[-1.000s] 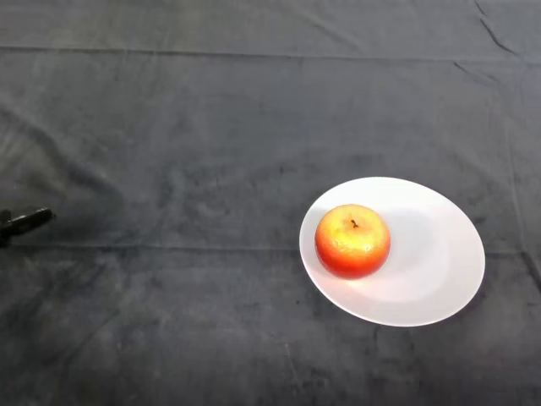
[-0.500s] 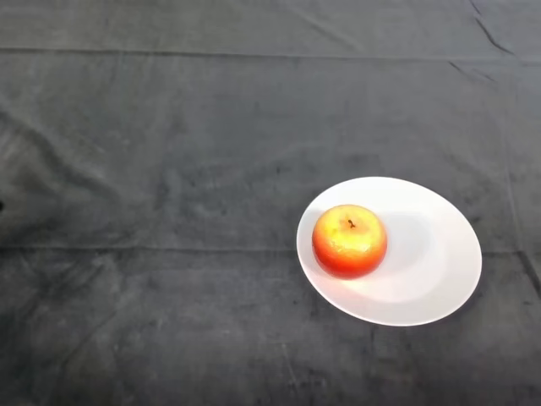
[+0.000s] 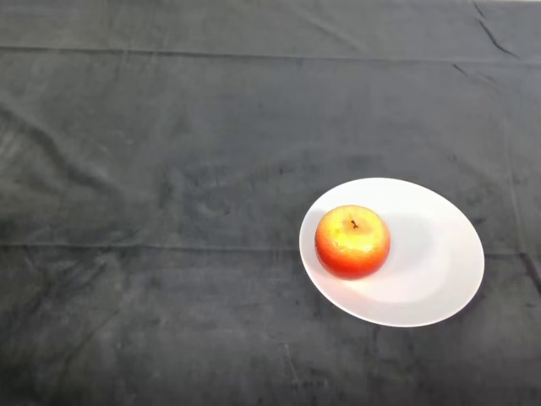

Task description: Move the apple to the plate

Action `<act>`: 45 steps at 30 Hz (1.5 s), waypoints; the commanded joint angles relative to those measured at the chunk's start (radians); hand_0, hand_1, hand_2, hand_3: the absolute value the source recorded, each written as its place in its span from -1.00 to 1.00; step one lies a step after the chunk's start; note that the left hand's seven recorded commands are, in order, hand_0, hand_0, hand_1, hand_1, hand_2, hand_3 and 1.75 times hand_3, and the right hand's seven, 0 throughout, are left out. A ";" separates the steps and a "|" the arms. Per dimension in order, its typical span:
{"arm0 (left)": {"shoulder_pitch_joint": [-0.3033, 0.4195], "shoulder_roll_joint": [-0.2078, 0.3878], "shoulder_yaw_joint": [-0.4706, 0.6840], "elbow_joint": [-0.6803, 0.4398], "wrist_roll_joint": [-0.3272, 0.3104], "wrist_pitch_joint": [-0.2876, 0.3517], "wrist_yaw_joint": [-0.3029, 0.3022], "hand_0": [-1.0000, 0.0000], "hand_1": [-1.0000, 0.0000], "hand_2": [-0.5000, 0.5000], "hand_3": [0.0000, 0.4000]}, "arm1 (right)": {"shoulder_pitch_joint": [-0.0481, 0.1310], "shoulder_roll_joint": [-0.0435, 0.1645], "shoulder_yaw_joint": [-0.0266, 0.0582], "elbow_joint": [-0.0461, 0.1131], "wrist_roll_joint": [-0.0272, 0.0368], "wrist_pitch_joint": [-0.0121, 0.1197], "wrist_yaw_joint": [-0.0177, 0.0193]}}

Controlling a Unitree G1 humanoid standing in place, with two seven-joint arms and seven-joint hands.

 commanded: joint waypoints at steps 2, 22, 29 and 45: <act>0.028 0.048 0.037 0.041 -0.028 0.024 0.015 1.00 1.00 0.00 -1.00 | -0.001 -0.013 -0.0138 0.001 -0.0007 -0.003 -0.0022; 0.027 0.045 0.115 0.023 -0.044 0.037 0.049 1.00 1.00 0.00 -1.00 | -0.002 -0.014 -0.0141 0.002 -0.0007 -0.003 -0.0014; 0.031 0.045 0.127 0.018 -0.035 0.031 0.059 1.00 1.00 0.00 -1.00 | -0.002 -0.014 -0.0142 0.003 -0.0008 -0.004 -0.0012; 0.030 0.035 0.138 0.008 -0.004 0.010 0.083 1.00 1.00 0.00 -1.00 | -0.002 -0.014 -0.0142 0.003 -0.0010 -0.004 -0.0011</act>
